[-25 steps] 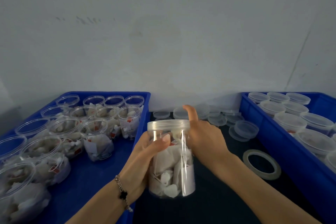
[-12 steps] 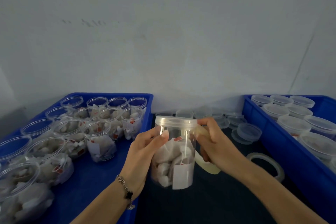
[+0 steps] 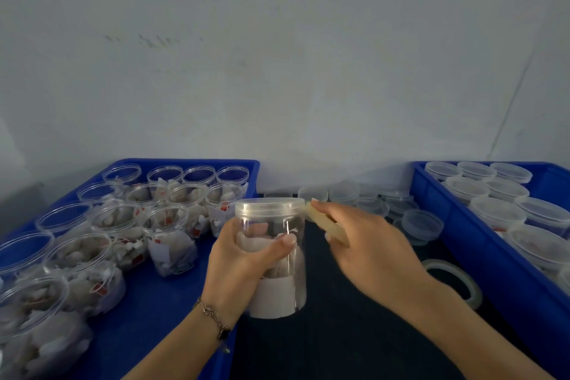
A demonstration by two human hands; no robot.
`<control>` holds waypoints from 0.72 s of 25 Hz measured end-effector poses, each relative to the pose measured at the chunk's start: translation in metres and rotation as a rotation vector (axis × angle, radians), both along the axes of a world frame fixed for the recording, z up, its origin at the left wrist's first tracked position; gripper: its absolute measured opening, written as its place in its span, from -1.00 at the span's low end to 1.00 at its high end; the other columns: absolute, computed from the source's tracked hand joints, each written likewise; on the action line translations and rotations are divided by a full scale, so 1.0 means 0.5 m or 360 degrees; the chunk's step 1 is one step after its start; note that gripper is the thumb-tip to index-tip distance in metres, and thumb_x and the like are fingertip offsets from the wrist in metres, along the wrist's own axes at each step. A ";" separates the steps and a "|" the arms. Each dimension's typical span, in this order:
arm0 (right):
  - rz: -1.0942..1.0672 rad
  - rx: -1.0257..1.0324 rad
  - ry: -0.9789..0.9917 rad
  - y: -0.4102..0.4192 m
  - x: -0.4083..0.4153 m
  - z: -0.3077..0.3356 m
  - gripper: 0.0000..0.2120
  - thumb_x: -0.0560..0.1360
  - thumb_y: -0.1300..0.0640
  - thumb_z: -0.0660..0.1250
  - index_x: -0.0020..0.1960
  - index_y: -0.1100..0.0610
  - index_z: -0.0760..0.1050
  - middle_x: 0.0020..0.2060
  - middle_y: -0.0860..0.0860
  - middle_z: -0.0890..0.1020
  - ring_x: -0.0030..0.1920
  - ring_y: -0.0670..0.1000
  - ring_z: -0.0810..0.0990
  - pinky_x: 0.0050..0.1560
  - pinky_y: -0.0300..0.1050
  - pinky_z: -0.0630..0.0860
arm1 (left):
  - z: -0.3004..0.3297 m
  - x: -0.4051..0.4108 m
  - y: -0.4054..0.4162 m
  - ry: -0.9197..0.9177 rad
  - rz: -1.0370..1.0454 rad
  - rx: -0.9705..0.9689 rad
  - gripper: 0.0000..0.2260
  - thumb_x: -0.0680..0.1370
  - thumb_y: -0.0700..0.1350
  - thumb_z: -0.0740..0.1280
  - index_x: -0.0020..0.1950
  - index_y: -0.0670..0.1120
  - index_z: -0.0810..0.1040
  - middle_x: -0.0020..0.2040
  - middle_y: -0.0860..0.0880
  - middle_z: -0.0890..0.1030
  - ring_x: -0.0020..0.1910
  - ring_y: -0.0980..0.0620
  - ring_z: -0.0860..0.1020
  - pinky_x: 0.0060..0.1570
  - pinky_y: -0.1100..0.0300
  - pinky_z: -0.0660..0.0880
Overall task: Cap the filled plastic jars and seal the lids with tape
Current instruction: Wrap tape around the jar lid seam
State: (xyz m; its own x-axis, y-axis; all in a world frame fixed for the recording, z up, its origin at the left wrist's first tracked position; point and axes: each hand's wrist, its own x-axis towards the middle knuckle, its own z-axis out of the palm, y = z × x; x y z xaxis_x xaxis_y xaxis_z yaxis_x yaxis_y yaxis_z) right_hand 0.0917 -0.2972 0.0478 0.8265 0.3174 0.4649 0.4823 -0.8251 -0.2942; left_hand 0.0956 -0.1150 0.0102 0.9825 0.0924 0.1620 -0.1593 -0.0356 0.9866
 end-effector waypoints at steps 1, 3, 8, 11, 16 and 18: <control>-0.0016 -0.0076 -0.0141 -0.007 -0.002 0.011 -0.49 0.46 0.20 0.39 0.35 -0.10 0.39 -0.09 -0.16 0.64 -0.28 -0.14 0.57 -0.34 -0.26 0.45 | 0.001 0.000 0.004 0.0016 0.0003 -0.0014 -0.24 -0.03 0.26 0.48 0.10 0.00 0.48 -0.01 -0.01 0.63 -0.15 0.10 0.65 -0.32 0.26 0.55; -0.0042 -0.0229 -0.0312 -0.018 -0.001 0.021 -0.51 0.39 0.28 0.44 0.22 -0.09 0.47 -0.31 -0.14 0.60 -0.41 -0.09 0.55 -0.47 -0.22 0.40 | 0.004 0.003 0.003 0.0029 -0.0026 -0.0034 -0.29 -0.03 0.28 0.46 0.05 0.02 0.51 -0.07 -0.01 0.66 -0.17 0.07 0.67 -0.33 0.24 0.55; -0.0255 -0.0406 -0.0120 -0.042 0.031 0.025 -0.61 0.51 0.27 0.20 0.17 -0.14 0.22 -0.33 -0.07 0.52 -0.37 -0.01 0.50 -0.44 -0.14 0.33 | 0.016 -0.015 -0.008 0.0020 -0.0144 -0.0135 -0.33 -0.01 0.22 0.47 0.04 0.02 0.52 -0.07 0.00 0.68 -0.14 -0.02 0.67 -0.28 0.13 0.58; -0.0273 -0.0390 0.0016 -0.041 0.048 0.013 -0.58 0.50 0.29 0.16 0.20 -0.15 0.21 -0.23 -0.04 0.57 -0.29 0.05 0.55 -0.36 -0.06 0.44 | 0.021 -0.022 -0.010 0.0027 -0.0267 -0.0194 -0.22 -0.08 0.22 0.54 0.07 -0.04 0.53 -0.03 -0.09 0.67 -0.10 -0.09 0.66 -0.19 0.02 0.58; -0.0220 -0.0362 -0.0052 -0.038 0.068 0.013 -0.61 0.45 0.32 0.16 0.13 -0.10 0.31 -0.29 -0.03 0.55 -0.32 0.07 0.52 -0.41 -0.08 0.38 | 0.017 -0.025 -0.009 0.0067 -0.0475 -0.0271 -0.05 -0.16 0.33 0.57 0.11 -0.13 0.52 -0.05 -0.13 0.68 -0.12 -0.09 0.67 -0.24 0.11 0.58; -0.0186 -0.0342 -0.0070 -0.029 0.069 0.010 -0.64 0.46 0.29 0.17 0.11 -0.11 0.33 -0.31 -0.05 0.54 -0.34 0.06 0.50 -0.46 -0.12 0.26 | 0.018 -0.030 -0.014 0.0080 -0.0516 -0.0337 -0.07 -0.20 0.31 0.58 0.06 -0.13 0.53 -0.15 -0.10 0.70 -0.23 -0.02 0.68 -0.34 0.21 0.57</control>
State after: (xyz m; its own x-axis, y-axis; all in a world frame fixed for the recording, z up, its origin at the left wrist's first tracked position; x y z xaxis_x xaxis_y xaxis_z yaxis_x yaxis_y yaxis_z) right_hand 0.1260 -0.3118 0.0528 0.8439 0.3161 0.4335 0.3883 -0.9174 -0.0870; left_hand 0.0808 -0.1218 0.0194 0.9724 -0.1979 0.1236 -0.0802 0.2139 0.9736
